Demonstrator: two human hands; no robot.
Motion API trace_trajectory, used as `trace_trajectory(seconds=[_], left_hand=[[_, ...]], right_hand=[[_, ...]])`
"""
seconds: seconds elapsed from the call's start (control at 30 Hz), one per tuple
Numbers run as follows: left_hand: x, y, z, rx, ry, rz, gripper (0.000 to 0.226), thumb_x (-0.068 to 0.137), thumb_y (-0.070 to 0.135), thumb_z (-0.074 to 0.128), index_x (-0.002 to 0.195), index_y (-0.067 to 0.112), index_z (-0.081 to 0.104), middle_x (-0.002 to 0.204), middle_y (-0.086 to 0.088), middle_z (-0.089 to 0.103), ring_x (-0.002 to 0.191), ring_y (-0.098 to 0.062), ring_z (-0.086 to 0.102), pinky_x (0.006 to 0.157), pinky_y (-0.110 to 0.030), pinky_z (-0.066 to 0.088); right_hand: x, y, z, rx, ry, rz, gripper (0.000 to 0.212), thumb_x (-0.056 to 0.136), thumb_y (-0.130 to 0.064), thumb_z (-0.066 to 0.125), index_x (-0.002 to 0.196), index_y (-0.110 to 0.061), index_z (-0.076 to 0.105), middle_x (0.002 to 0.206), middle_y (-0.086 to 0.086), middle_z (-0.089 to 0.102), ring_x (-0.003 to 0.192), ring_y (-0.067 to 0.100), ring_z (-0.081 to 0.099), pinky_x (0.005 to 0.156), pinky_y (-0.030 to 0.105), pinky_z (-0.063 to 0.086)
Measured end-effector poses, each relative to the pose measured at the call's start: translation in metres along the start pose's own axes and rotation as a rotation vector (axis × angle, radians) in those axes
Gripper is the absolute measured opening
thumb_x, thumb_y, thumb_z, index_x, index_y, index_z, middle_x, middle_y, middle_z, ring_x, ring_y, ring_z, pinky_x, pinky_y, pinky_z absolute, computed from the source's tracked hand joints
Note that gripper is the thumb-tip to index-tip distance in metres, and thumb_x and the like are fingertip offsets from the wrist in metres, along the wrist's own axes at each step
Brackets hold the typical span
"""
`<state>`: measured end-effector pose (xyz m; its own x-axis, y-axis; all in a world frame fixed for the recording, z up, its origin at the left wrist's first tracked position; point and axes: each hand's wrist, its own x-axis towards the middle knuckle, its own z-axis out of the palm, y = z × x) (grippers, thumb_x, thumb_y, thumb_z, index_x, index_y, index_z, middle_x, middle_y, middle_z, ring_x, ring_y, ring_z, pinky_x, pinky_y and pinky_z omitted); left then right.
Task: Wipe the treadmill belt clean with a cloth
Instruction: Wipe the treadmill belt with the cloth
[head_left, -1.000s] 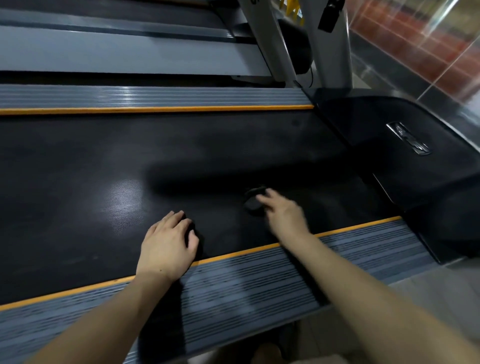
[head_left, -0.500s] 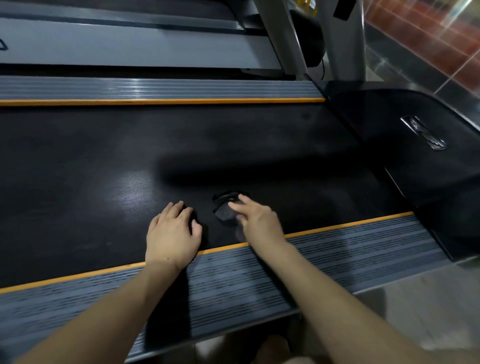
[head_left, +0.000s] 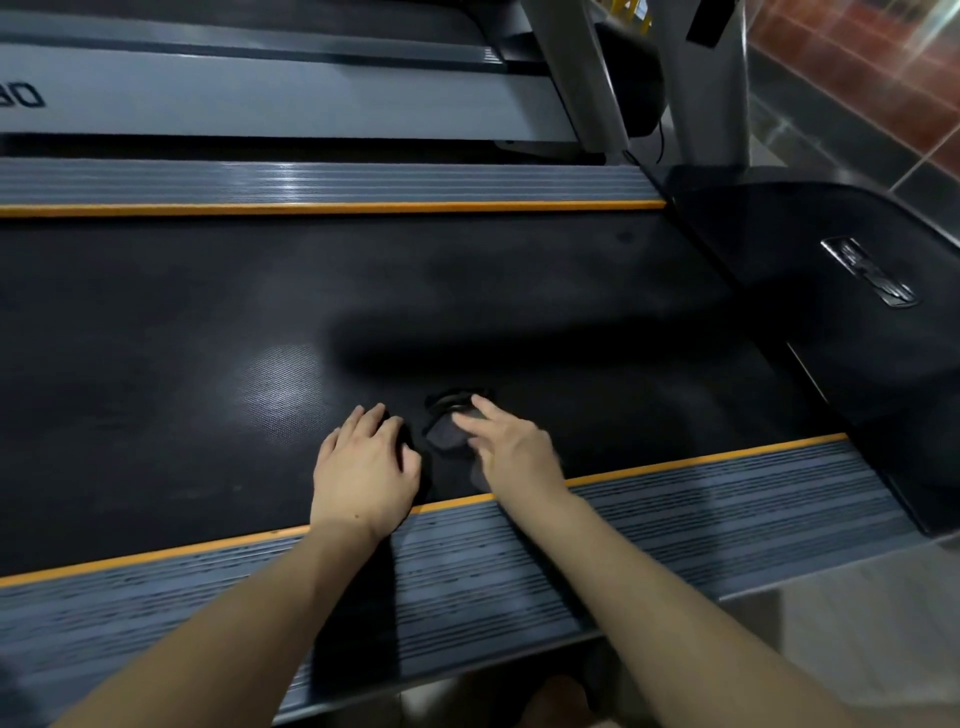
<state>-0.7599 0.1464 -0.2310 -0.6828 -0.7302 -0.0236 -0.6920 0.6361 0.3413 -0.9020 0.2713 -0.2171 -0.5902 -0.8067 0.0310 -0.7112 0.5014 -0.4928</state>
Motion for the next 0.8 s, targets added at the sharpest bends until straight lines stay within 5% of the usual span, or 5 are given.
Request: trace_trajectory(seconds=[0.07, 0.3, 0.47, 0.7, 0.8], left_hand=[[0.000, 0.001, 0.000, 0.009, 0.004, 0.017, 0.047, 0.096, 0.039, 0.045, 0.138, 0.023, 0.059, 0.157, 0.001, 0.045, 0.151, -0.019, 0.029, 0.123, -0.040, 0.024], [0.003, 0.002, 0.002, 0.060, -0.015, 0.049, 0.050, 0.093, 0.041, 0.041, 0.136, 0.025, 0.060, 0.156, 0.003, 0.046, 0.150, -0.019, 0.031, 0.122, -0.040, 0.026], [0.001, 0.004, -0.002, 0.054, -0.015, 0.014, 0.049, 0.094, 0.039, 0.044, 0.140, 0.024, 0.057, 0.158, 0.002, 0.043, 0.151, -0.019, 0.027, 0.123, -0.040, 0.023], [0.003, 0.003, 0.000, 0.050, -0.030, 0.008, 0.051, 0.094, 0.040, 0.043, 0.141, 0.025, 0.055, 0.160, 0.003, 0.039, 0.153, -0.020, 0.023, 0.123, -0.041, 0.023], [0.004, 0.004, 0.001, 0.060, -0.038, 0.022, 0.051, 0.093, 0.040, 0.044, 0.140, 0.025, 0.055, 0.161, 0.003, 0.038, 0.153, -0.019, 0.023, 0.122, -0.042, 0.023]], right_hand=[[0.009, 0.027, -0.018, -0.053, -0.014, -0.010, 0.046, 0.088, -0.004, 0.062, 0.124, -0.031, 0.070, 0.148, -0.007, 0.051, 0.118, 0.011, 0.062, 0.098, 0.004, 0.030], [0.030, 0.100, -0.062, -0.127, 0.183, 0.342, 0.035, 0.098, -0.015, 0.056, 0.128, -0.031, 0.067, 0.152, -0.006, 0.046, 0.130, 0.024, 0.053, 0.112, 0.036, 0.041], [0.044, 0.031, -0.007, -0.049, 0.003, -0.008, 0.034, 0.095, -0.016, 0.061, 0.123, -0.035, 0.070, 0.149, -0.013, 0.049, 0.125, 0.012, 0.057, 0.109, 0.017, 0.035], [-0.002, 0.073, -0.066, -0.074, -0.372, -0.425, 0.033, 0.094, -0.017, 0.067, 0.118, -0.038, 0.072, 0.142, -0.018, 0.054, 0.124, 0.001, 0.056, 0.108, 0.018, 0.040], [0.012, 0.077, -0.062, -0.145, -0.342, -0.451, 0.038, 0.094, -0.011, 0.065, 0.120, -0.038, 0.071, 0.142, -0.017, 0.055, 0.126, 0.003, 0.056, 0.108, 0.021, 0.042]])
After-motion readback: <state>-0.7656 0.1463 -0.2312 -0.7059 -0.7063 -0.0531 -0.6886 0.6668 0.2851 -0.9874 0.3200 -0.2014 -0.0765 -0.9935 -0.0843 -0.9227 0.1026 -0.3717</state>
